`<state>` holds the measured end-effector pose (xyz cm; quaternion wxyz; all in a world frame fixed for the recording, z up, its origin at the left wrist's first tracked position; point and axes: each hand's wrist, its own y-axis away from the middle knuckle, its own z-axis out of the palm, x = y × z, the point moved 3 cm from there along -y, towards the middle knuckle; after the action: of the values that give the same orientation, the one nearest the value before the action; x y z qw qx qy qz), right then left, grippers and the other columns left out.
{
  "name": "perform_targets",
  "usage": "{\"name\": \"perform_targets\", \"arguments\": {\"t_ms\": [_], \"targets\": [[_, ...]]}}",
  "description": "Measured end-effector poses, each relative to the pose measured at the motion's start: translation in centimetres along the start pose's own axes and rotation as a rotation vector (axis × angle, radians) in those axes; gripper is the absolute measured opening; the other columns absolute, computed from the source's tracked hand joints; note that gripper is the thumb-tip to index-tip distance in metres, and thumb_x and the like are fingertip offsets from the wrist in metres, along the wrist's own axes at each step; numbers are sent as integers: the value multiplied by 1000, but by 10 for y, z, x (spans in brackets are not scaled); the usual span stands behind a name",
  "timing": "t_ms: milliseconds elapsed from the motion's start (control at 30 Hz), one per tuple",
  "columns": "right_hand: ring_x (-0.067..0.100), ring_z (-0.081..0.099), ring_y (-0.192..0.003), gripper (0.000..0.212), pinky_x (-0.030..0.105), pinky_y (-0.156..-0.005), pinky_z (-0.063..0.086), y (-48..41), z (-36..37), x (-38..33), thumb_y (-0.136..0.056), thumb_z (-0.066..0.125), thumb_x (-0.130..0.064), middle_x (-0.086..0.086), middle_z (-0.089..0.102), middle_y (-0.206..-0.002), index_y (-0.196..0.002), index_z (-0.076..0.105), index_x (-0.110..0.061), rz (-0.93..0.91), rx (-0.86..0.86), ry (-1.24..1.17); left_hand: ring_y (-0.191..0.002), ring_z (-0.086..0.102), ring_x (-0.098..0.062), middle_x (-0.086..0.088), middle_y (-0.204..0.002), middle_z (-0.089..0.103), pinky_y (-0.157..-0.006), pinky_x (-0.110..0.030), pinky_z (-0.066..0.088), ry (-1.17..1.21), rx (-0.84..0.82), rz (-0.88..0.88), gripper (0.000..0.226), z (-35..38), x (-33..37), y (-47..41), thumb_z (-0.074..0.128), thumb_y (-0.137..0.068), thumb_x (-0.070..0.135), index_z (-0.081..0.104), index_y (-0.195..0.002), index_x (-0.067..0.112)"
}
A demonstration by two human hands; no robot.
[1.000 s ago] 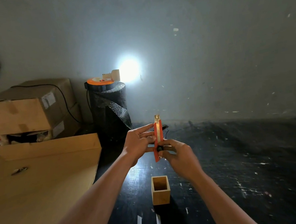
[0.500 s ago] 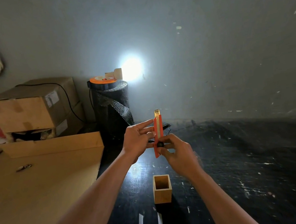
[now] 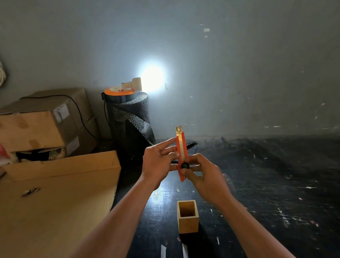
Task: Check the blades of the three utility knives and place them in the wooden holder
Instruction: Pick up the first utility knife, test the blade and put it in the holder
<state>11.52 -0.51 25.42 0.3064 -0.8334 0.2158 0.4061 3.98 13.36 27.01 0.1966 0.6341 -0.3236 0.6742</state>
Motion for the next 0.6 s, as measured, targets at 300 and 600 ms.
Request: {"name": "perform_targets", "arguments": {"t_ms": [300, 600], "targets": [[-3, 57, -89, 19, 4, -74, 38, -2, 10, 14, -92, 68, -21, -19, 62, -102, -102, 57, -32, 10, -19, 8, -91, 80, -25, -13, -114, 77, -69, -34, 67, 14, -35, 3, 45, -1, -5, 3, 65, -93, -11, 65, -134, 8], [-3, 65, -86, 28, 6, -64, 49, -10, 12, 34, -91, 70, -28, -21, 66, -102, -116, 60, -26, 48, 1, -81, -87, 81, -20, -6, -105, 81, -64, -34, 65, 43, -57, -24, 44, 0, -32, 7, 66, -91, -11, 67, -131, 8]]}}
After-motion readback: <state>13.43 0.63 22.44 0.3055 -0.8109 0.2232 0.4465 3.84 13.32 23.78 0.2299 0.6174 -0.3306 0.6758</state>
